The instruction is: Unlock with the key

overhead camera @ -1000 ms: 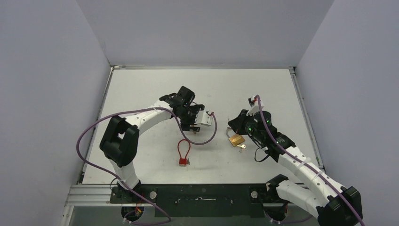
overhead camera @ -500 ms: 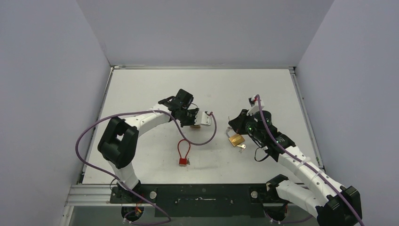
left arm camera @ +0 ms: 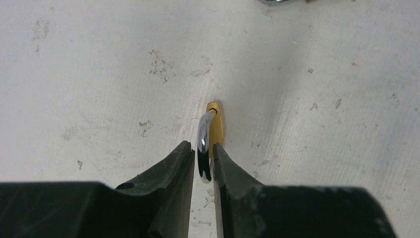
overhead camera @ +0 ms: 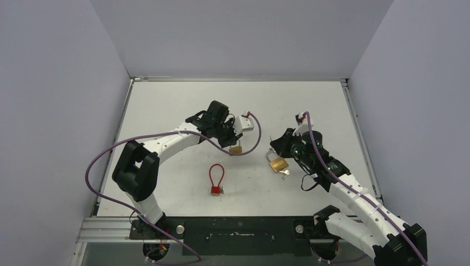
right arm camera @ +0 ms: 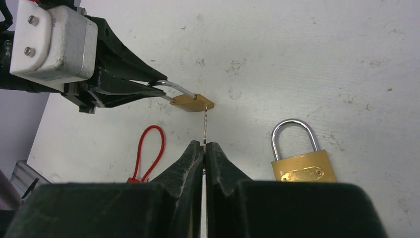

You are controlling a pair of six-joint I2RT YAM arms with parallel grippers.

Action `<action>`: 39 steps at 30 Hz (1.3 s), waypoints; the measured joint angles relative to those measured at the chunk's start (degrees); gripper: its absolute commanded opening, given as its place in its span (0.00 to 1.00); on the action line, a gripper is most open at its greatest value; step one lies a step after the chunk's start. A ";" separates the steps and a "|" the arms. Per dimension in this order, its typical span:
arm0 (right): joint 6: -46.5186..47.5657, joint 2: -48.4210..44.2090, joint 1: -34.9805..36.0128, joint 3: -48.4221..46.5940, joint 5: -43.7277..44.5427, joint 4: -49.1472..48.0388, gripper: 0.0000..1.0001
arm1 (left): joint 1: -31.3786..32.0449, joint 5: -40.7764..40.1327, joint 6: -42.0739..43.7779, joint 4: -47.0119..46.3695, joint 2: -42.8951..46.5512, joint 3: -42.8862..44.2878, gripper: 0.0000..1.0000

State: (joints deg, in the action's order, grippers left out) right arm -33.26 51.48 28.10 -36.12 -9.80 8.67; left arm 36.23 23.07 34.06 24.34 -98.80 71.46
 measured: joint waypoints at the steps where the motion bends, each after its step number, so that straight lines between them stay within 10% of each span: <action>1: 0.00 -0.17 0.00 0.02 0.00 0.00 0.00 | 0.15 -0.66 -1.20 -0.70 0.00 0.07 0.20; 25: -0.44 -0.63 -0.07 0.50 0.00 0.04 0.00 | 1.55 -4.92 -13.35 -18.64 -2.49 -13.07 0.48; 39: -0.44 -0.63 -0.37 0.50 0.00 0.07 0.00 | 1.55 -4.81 -17.49 -35.43 -2.47 -21.70 0.05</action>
State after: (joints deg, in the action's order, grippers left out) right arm -33.69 50.85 27.73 -35.62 -9.80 8.73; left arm 37.78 18.26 16.58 -11.09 -101.27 49.76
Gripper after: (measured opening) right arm 0.034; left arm 0.197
